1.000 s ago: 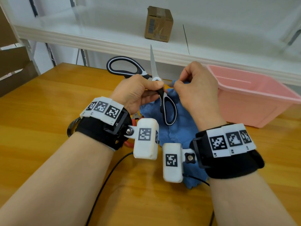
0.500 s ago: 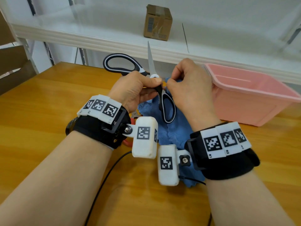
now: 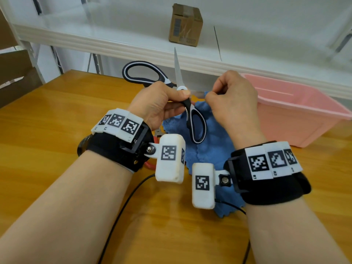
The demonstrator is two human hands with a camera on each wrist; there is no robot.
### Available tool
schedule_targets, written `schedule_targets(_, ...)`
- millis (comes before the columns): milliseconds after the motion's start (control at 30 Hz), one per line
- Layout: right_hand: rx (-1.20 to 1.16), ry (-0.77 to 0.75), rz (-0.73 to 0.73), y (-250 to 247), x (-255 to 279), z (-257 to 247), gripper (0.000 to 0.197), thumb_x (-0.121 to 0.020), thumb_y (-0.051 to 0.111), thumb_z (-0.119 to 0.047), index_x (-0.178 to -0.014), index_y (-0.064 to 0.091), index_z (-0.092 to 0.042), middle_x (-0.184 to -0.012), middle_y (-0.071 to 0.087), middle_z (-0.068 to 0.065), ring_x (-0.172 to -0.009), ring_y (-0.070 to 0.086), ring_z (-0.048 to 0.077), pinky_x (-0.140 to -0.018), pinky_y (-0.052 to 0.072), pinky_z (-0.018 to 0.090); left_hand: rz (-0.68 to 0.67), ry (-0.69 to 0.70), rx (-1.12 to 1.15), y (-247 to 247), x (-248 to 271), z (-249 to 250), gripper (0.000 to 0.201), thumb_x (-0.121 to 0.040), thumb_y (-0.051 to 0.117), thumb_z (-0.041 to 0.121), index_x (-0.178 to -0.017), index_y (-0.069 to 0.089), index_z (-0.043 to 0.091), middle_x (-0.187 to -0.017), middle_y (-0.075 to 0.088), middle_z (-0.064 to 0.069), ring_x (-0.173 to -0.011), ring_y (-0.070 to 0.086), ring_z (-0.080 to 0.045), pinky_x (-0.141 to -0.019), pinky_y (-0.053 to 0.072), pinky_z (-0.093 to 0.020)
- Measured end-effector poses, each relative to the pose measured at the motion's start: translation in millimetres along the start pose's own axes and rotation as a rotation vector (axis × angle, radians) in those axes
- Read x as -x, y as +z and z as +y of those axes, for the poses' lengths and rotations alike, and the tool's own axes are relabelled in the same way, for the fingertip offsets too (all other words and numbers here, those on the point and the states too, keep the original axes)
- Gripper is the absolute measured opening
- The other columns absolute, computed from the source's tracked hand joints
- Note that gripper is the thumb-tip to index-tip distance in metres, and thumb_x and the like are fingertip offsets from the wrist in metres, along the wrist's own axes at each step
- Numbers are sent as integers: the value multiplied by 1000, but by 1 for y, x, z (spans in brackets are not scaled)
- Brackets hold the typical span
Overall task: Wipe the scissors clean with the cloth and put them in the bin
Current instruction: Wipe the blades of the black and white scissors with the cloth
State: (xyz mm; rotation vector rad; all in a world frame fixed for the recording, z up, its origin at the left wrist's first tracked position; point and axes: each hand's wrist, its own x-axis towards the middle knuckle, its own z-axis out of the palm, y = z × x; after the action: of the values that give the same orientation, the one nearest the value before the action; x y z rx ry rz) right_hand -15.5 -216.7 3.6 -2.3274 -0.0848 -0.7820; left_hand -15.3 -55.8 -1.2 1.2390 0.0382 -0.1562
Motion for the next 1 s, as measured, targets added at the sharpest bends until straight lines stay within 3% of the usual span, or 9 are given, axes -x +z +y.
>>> schedule_targets(233, -43, -11, -28, 5, 2, -2, 18, -80, 65, -12, -74, 52, -24, -68, 54, -10, -64, 49, 3, -55, 35, 13, 11, 2, -42, -3, -2, 1, 8, -84, 68, 4, -91, 66, 4, -92, 74, -15, -78, 70, -18, -61, 55, -20)
schedule_targets(333, -35, 17, -50, 2, 1, 3, 21, -82, 64, -13, -73, 50, -25, -70, 54, -11, -65, 50, 4, -61, 36, 23, -2, -1, -41, -6, -3, 1, 6, -86, 65, 5, -92, 65, 4, -95, 73, -17, -81, 69, -19, -61, 55, -19)
schedule_targets(400, -89, 20, -54, 1, 0, 2, 22, -83, 65, -12, -72, 50, -26, -70, 55, -11, -64, 51, 4, -60, 39, 23, -4, -11, -13, -9, -3, 3, 2, -87, 64, 5, -85, 66, 6, -90, 73, -15, -82, 68, -20, -62, 55, -19)
schedule_targets(533, -506, 111, -29, -7, -4, -1, 23, -83, 69, -3, -80, 58, -22, -75, 60, -6, -67, 56, 7, -64, 48, 21, -13, -1, 66, -19, -4, 7, 34, -89, 61, 6, -58, 73, 11, -81, 73, -13, -84, 66, -20, -60, 54, -17)
schedule_targets(700, -756, 231, -27, -21, -11, 8, 21, -87, 65, 4, -97, 70, -13, -85, 69, -1, -75, 64, 6, -73, 52, 17, 37, -29, 193, -26, -1, 13, 4, -89, 62, 7, -86, 61, 7, -84, 73, -14, -70, 70, -17, -60, 54, -17)
schedule_targets(900, -724, 196, -107, -16, -6, 4, 27, -84, 62, 10, -83, 68, -17, -85, 66, 7, -65, 58, 6, -64, 49, 15, 29, -48, 226, -27, 0, 12, 2, -87, 64, 7, -85, 63, 7, -87, 74, -14, -74, 69, -18, -62, 53, -17)
schedule_targets(1000, -732, 178, -121, -15, -5, 2, 30, -84, 62, 10, -78, 66, -19, -83, 65, 6, -73, 57, 13, -69, 50, 22, 22, -42, 242, -28, 0, 13, 1, -87, 64, 7, -86, 63, 7, -87, 74, -14, -74, 70, -18, -63, 53, -17)
